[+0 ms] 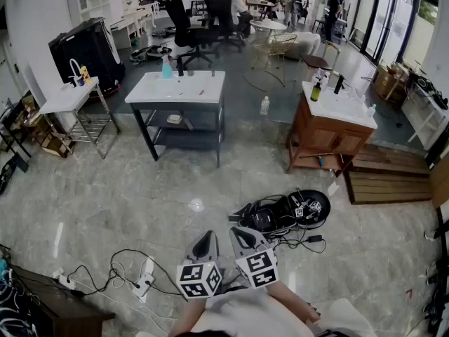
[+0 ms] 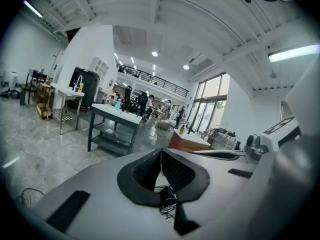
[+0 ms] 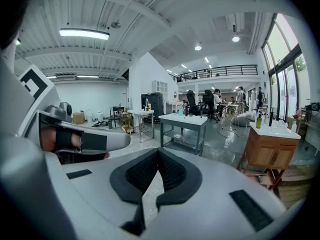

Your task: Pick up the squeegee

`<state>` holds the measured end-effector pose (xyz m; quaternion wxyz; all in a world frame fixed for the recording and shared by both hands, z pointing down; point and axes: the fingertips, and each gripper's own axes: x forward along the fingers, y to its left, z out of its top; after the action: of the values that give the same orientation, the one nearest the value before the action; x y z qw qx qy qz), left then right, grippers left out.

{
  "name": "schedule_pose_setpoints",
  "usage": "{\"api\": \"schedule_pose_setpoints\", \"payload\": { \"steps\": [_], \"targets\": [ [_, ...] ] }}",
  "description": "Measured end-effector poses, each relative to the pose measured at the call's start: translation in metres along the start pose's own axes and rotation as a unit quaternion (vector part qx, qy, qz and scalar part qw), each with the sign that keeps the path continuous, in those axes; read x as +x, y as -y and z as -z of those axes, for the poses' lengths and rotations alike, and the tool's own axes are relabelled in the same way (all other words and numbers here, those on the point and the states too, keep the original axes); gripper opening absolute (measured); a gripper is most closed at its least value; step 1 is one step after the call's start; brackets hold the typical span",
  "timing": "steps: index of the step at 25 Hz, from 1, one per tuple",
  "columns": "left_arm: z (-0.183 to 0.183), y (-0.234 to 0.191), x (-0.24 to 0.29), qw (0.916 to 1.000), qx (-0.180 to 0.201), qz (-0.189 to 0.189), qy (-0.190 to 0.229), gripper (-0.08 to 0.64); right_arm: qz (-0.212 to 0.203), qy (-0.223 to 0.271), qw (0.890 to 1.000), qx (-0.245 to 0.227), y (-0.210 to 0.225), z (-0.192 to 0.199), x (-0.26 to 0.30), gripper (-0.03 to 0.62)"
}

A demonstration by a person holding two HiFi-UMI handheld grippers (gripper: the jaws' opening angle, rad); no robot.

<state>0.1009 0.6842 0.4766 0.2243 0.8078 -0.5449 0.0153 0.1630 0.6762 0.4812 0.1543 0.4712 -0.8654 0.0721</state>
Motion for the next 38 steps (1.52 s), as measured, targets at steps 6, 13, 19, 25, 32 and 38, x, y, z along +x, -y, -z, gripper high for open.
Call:
{"api": "schedule_pose_setpoints", "payload": {
  "steps": [6,13,19,25,32,38],
  "targets": [
    [-0.001,0.013,0.002,1.0000,0.002,0.004,0.008,0.026,0.001,0.007,1.000,-0.004,0.007,-0.003,-0.008,0.028],
    [0.001,0.019,0.003,0.9999,-0.001,-0.002,0.011,0.026,-0.018,0.011,1.000,0.018,0.010,0.000,-0.014,0.028],
    [-0.002,0.020,0.010,1.0000,-0.001,-0.003,0.009,0.026,-0.021,0.015,0.999,0.018,0.014,-0.001,-0.013,0.028],
    [-0.005,0.028,0.029,0.9998,0.011,0.016,0.001,0.026,-0.011,0.014,1.000,0.026,0.030,-0.001,-0.006,0.028],
    [-0.004,0.025,0.050,0.9993,0.019,0.028,-0.016,0.026,-0.006,0.012,0.999,0.031,0.042,0.000,0.009,0.028],
    [-0.015,0.005,0.067,0.9993,0.017,0.026,-0.022,0.026,-0.006,0.008,0.999,0.035,0.044,-0.008,0.036,0.028]
  ]
}}
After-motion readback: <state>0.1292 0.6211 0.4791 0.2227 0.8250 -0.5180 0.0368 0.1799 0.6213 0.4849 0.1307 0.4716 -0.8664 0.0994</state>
